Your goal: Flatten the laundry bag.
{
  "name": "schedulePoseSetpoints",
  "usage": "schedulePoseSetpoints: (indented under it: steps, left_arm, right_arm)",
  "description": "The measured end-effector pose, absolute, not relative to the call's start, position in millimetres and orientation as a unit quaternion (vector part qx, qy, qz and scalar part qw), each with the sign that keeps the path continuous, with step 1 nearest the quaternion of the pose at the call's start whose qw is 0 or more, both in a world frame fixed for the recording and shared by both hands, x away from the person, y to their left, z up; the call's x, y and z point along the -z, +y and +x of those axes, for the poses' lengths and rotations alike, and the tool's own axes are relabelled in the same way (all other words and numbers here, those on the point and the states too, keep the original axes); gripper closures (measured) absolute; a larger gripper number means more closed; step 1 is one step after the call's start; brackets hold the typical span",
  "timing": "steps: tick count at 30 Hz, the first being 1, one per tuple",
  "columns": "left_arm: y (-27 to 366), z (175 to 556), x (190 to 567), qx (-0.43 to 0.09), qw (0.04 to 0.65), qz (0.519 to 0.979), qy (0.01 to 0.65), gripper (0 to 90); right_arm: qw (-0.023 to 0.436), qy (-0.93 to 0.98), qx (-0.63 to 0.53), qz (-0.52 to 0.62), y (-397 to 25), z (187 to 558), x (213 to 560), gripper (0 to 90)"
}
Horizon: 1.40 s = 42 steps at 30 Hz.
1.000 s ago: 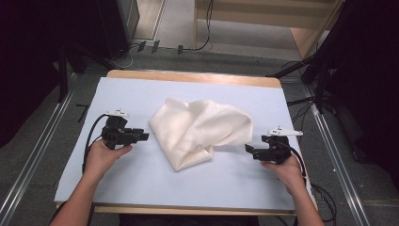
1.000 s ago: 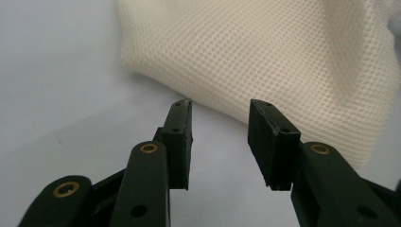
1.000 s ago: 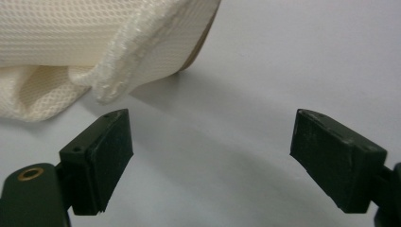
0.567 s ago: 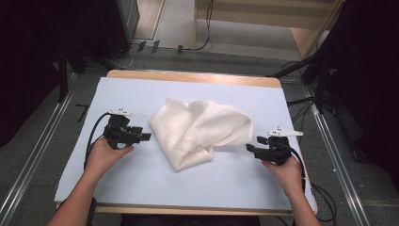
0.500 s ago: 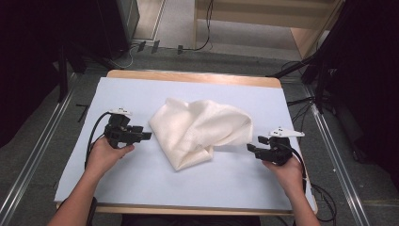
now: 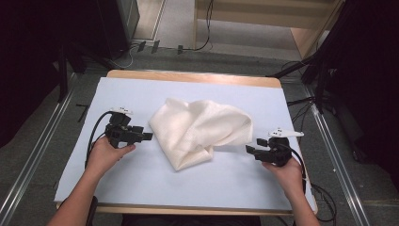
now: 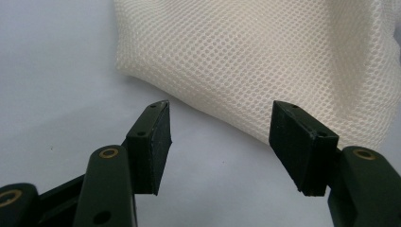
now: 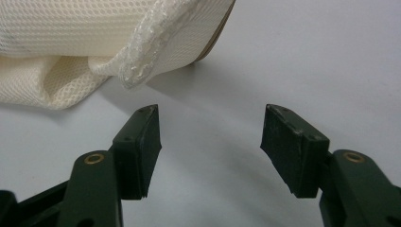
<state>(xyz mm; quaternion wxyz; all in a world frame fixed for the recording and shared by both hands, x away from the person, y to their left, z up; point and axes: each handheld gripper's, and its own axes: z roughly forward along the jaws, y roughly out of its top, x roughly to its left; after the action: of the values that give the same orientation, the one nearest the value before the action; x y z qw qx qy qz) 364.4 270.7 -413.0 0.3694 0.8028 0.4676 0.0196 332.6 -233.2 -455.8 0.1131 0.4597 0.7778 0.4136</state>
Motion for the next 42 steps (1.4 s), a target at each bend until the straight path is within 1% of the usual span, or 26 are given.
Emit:
schedulePoseSetpoints:
  steps: [11,23,31,42]
  left_arm:
    - [269,363,412,-0.026,0.372,0.806,0.461,38.3]
    - [267,363,412,-0.021,0.365,0.809,0.461,38.8]
    - [257,360,407,-0.017,0.365,0.813,0.453,39.7]
    - [239,354,396,-0.022,0.369,0.826,0.426,39.2]
  right_arm:
    - [0.114,0.784,-0.408,0.454,-232,332,457,39.5]
    - [0.113,0.784,-0.411,0.451,-231,333,456,39.4]
    - [0.110,0.785,-0.412,0.450,-230,332,456,39.5]
    - [0.109,0.786,-0.414,0.446,-229,333,456,39.5]
